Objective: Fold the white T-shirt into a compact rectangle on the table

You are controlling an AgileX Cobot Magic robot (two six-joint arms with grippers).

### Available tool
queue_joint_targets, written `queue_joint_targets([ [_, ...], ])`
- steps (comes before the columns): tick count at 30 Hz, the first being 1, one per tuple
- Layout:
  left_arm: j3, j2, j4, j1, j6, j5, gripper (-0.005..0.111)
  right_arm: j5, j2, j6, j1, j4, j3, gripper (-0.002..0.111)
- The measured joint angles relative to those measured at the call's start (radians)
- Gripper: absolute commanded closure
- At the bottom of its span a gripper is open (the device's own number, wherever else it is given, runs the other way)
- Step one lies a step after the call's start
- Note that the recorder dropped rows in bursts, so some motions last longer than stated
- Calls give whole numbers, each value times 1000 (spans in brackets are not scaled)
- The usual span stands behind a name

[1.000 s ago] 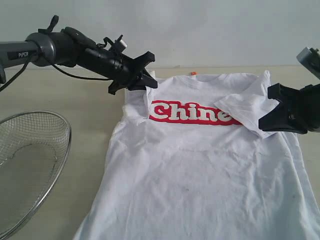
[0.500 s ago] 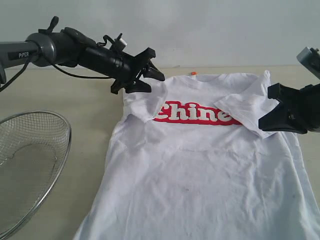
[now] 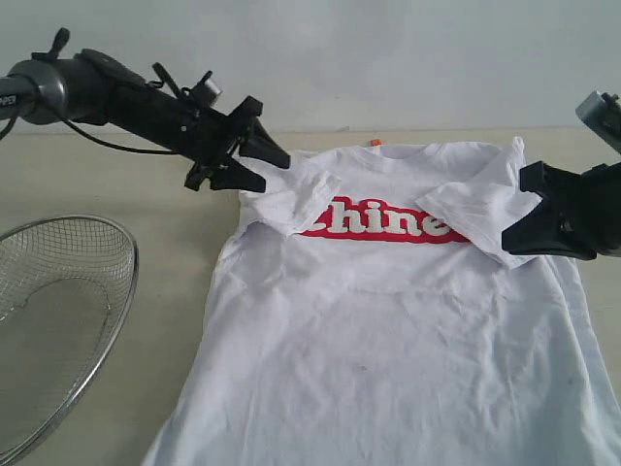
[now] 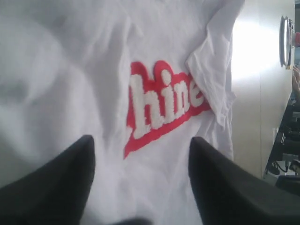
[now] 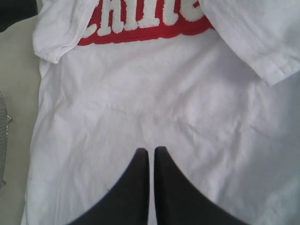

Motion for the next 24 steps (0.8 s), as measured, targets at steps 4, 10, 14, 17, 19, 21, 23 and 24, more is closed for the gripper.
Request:
queue_joint_targets([
  [4,0,0,71,39,0,37,70,0,0,0,0,0,0,109],
  [10,0,0,93,23,31,74,70,-6,0,0,0,0,0,109],
  [14,0,0,130,4,36,78,70,-8,0,0,0,0,0,109],
  [17,0,0,175,-5,32,76,70,-8,0,0,0,0,0,109],
  [19,0,0,224,-7,13,67,70,-8,0,0,0,0,0,109],
  [21,0,0,272,-7,1,58,70,-8,0,0,0,0,0,109],
  [23,0,0,299,-7,-8,53,70,-8,0,0,0,0,0,109],
  [24,0,0,303,-7,-11,50,70,-8,0,0,0,0,0,109],
])
